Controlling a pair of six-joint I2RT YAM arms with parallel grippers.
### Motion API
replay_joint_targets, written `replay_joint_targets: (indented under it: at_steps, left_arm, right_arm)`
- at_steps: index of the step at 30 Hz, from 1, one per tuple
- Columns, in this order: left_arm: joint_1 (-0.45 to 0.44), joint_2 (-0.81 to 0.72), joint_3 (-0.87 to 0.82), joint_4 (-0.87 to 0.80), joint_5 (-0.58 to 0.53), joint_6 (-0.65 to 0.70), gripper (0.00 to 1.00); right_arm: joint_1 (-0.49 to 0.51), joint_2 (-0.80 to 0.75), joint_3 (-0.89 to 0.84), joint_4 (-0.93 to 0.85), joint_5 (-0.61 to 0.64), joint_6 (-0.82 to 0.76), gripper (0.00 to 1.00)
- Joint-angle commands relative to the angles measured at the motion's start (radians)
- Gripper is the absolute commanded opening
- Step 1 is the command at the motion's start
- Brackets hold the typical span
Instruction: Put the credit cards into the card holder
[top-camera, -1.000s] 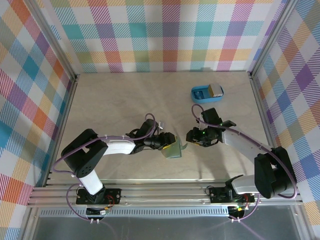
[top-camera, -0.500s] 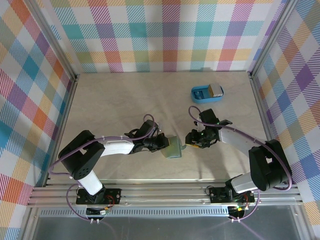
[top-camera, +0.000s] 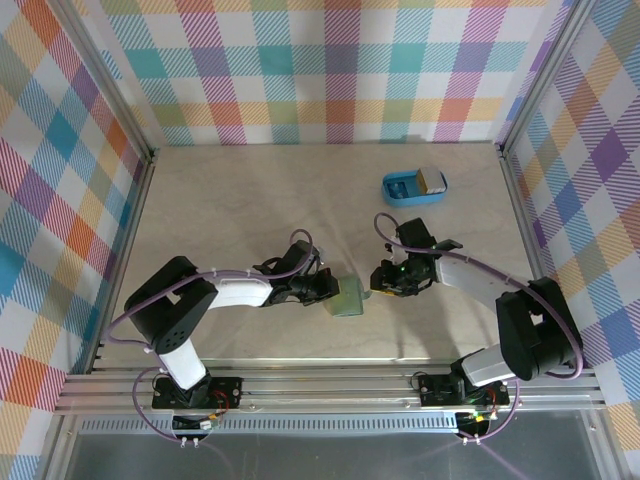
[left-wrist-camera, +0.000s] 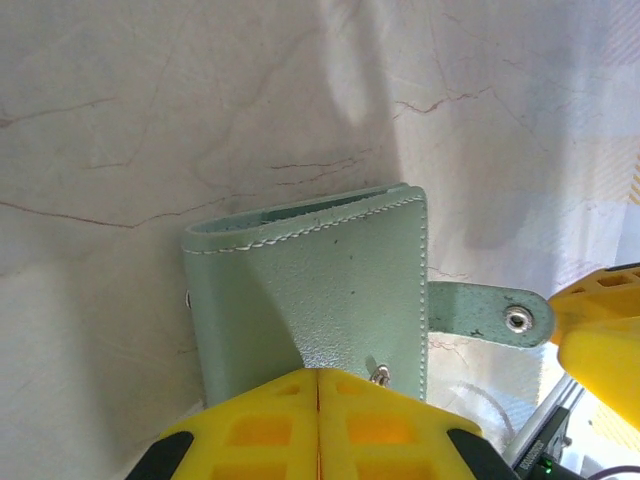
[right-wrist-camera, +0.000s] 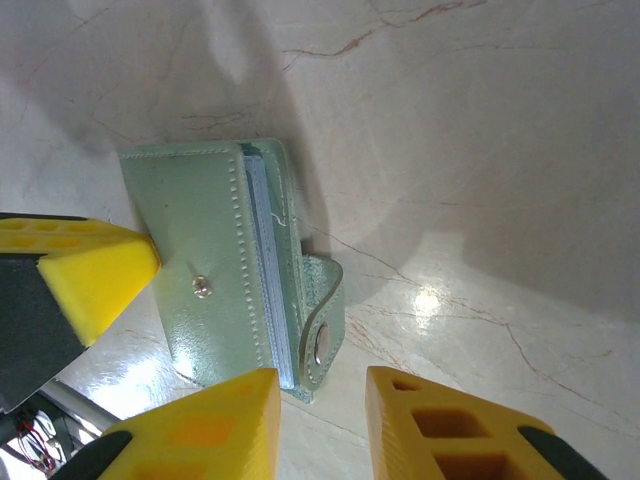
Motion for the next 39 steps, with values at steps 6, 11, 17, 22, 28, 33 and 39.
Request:
replay_joint_targets:
  at_steps: [6,11,17,22,28,33,39]
  left_arm:
    - [-0.012,0.040,-0.006,-0.047,-0.028,0.014,0.08]
    - [-0.013,0.042,-0.025,-0.023,-0.028,0.001,0.08]
    - [-0.012,0.043,-0.024,-0.014,-0.018,0.002,0.08]
    - [-0.012,0.039,-0.025,0.004,-0.007,0.005,0.08]
    - [-0.013,0.031,-0.018,-0.011,-0.011,0.011,0.08]
    - [-0.013,0.020,-0.020,-0.007,-0.005,0.012,0.08]
    - [-0.012,0.028,-0.012,-0.007,-0.002,0.022,0.08]
  right_arm:
    - [0.016,0.039,0.036,0.006,-0.002,-0.025,0.23]
    - [0.019,0.038,0.031,0.016,0.000,-0.025,0.08]
    - [0.035,0.001,0.025,0.034,-0.012,-0.048,0.00]
    - [0.075,0.007,0.044,0.032,-0.017,-0.078,0.00]
    - [0.122,0.070,0.096,0.008,0.009,-0.081,0.00]
    - [0.147,0.127,0.144,-0.033,0.032,-0.082,0.00]
    - [0.171,0.166,0.182,-0.064,0.056,-0.080,0.00]
